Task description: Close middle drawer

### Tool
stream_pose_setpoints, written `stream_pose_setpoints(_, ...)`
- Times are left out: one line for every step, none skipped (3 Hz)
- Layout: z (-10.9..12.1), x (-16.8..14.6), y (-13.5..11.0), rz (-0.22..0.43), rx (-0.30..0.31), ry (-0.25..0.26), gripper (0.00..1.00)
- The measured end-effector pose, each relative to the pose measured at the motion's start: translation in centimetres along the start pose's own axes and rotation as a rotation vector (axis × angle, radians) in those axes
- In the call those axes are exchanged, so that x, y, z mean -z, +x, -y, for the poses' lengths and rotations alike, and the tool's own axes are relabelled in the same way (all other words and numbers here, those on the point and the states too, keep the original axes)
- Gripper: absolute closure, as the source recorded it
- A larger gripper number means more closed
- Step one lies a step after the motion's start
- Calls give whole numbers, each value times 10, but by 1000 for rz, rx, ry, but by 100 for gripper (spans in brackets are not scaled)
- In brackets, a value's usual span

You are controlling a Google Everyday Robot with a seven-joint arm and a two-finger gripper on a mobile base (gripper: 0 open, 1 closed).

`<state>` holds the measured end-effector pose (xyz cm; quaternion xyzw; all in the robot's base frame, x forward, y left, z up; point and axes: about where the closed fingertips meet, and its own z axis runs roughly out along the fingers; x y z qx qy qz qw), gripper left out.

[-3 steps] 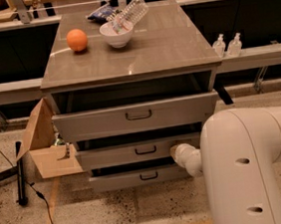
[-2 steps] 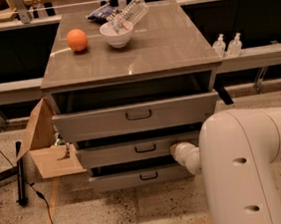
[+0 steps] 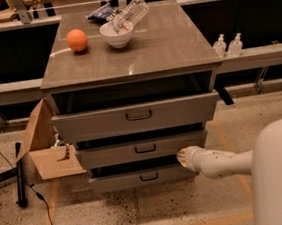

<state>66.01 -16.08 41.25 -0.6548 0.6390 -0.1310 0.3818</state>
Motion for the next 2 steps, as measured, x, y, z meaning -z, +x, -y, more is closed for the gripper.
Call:
stream_pose_setpoints(-8,44,-19,43,-20,-46,100)
stream_pose_setpoints(-7,48,-22,47,-21,-48,82)
